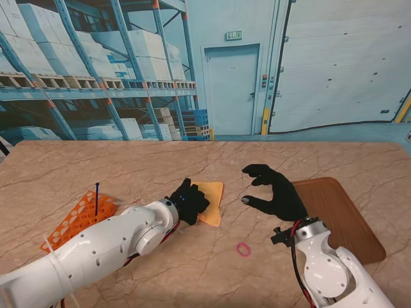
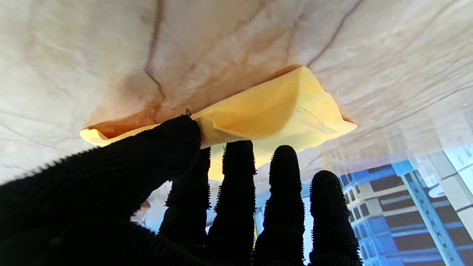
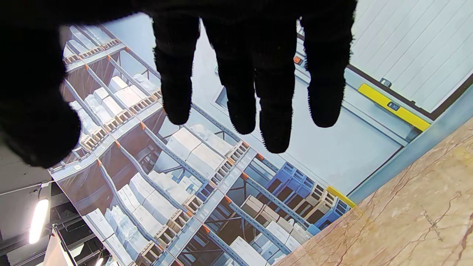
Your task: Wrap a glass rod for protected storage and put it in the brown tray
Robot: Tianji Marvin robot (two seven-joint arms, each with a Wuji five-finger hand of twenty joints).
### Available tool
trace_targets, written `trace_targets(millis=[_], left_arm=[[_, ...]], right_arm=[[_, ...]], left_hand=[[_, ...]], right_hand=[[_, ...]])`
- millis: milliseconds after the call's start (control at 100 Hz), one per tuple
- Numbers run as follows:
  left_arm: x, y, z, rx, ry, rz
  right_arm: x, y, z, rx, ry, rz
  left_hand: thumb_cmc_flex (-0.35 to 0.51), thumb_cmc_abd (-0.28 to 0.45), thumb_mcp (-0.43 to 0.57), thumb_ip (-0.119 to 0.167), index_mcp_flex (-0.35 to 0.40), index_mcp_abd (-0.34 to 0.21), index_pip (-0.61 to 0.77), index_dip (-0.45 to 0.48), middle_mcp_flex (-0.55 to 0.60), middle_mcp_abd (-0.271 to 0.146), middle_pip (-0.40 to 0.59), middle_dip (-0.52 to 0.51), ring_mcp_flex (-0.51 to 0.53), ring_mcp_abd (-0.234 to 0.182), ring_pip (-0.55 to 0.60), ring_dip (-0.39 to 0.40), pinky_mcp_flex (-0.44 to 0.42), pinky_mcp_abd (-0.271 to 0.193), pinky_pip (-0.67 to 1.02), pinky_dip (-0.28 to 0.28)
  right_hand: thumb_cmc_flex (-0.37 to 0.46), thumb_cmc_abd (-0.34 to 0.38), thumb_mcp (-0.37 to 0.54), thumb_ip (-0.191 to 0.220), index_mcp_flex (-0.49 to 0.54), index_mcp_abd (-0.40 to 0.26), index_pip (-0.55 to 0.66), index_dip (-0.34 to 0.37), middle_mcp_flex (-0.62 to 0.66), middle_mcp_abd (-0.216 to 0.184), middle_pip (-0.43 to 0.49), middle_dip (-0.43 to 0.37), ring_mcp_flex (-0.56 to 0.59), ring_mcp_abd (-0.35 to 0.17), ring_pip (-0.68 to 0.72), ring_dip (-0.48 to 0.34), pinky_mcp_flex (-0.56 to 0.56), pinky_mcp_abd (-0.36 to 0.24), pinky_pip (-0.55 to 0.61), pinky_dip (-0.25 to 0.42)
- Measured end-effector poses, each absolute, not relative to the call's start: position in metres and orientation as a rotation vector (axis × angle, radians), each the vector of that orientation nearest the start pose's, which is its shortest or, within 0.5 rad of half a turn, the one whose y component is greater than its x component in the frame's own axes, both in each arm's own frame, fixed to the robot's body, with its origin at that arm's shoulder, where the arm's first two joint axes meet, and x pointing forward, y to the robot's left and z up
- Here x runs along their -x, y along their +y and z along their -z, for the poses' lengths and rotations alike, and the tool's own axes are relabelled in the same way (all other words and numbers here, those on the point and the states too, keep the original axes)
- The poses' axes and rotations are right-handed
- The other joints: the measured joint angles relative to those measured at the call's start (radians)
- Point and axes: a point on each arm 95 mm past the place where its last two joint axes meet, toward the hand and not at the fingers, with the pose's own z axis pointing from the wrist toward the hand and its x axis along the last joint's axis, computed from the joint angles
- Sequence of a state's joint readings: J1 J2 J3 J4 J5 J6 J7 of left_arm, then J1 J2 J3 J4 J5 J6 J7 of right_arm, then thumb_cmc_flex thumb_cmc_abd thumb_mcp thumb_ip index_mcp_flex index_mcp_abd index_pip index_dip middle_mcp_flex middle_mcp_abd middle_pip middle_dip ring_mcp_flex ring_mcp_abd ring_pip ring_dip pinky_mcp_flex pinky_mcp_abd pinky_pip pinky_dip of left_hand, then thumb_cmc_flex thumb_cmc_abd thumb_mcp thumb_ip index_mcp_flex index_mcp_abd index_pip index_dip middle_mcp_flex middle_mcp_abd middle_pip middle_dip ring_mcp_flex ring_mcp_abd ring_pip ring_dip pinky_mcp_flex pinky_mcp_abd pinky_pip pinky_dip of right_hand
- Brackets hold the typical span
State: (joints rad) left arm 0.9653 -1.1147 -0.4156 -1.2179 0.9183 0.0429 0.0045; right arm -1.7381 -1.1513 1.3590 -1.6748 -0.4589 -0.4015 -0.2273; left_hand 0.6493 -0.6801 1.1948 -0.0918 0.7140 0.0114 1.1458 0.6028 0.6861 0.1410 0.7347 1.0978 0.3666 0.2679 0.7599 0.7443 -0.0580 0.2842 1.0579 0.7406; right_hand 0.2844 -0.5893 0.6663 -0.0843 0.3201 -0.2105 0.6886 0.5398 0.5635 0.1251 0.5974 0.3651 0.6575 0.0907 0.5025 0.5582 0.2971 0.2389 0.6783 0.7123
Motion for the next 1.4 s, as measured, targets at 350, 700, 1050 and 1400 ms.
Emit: trace_targets(millis=[350,700,1050,1400], left_arm=[[-0.440,-0.122,0.363,0.867,2.087,1.305],[-0.426,-0.122,0.361,0.924,2.158,1.252],[-0.420,-0.117,0.347,0.954,2.216,1.170],[-0.413,-0.108,0.331,0.906,2.133,1.270]], right_arm=[[-0.358,-0.015,0.300,1.762,-1.156,2.769],[-0.358,-0.015,0.301,1.764,-1.153,2.770],[-0.358,-0.015,0.300,1.764,-1.141,2.780],[-0.358,-0.015,0.300,1.764,-1.142,2.776]], left_hand=[[0.000,0.000,-0.005,0.000,0.000,0.000,0.000,0.025,0.000,0.001,-0.037,-0.014,0.000,0.000,-0.038,-0.010,0.000,0.000,-0.009,-0.010],[0.055,0.035,-0.222,-0.001,-0.019,0.011,-0.077,0.010,-0.040,0.012,-0.058,-0.107,-0.003,0.000,-0.093,-0.027,-0.005,0.000,-0.048,-0.014],[-0.017,0.185,-0.471,0.001,-0.163,0.078,-0.339,0.014,-0.137,0.027,-0.133,-0.305,-0.067,0.000,-0.178,-0.063,-0.018,-0.020,-0.113,-0.014],[-0.017,0.219,-0.527,0.001,-0.222,0.085,-0.522,-0.077,-0.168,0.040,-0.241,-0.451,-0.068,0.000,-0.243,-0.120,-0.018,-0.021,-0.148,-0.014]], right_hand=[[0.000,0.000,0.000,0.000,0.000,0.000,0.000,0.000,0.000,0.000,0.000,0.000,0.000,0.000,0.000,0.000,0.000,0.000,0.000,0.000],[0.000,0.000,0.003,0.000,0.000,0.000,0.000,0.000,0.000,0.000,0.000,0.000,0.000,0.000,0.000,0.001,0.000,0.000,0.000,0.000],[0.000,0.000,0.004,0.000,0.000,0.000,0.000,0.000,0.000,0.000,0.000,0.000,0.000,0.000,0.001,0.001,0.000,0.000,0.000,0.000],[0.000,0.000,0.005,0.000,0.000,0.000,0.000,0.000,0.000,0.000,0.000,0.000,0.000,0.000,0.001,0.001,0.007,0.000,0.002,0.000]])
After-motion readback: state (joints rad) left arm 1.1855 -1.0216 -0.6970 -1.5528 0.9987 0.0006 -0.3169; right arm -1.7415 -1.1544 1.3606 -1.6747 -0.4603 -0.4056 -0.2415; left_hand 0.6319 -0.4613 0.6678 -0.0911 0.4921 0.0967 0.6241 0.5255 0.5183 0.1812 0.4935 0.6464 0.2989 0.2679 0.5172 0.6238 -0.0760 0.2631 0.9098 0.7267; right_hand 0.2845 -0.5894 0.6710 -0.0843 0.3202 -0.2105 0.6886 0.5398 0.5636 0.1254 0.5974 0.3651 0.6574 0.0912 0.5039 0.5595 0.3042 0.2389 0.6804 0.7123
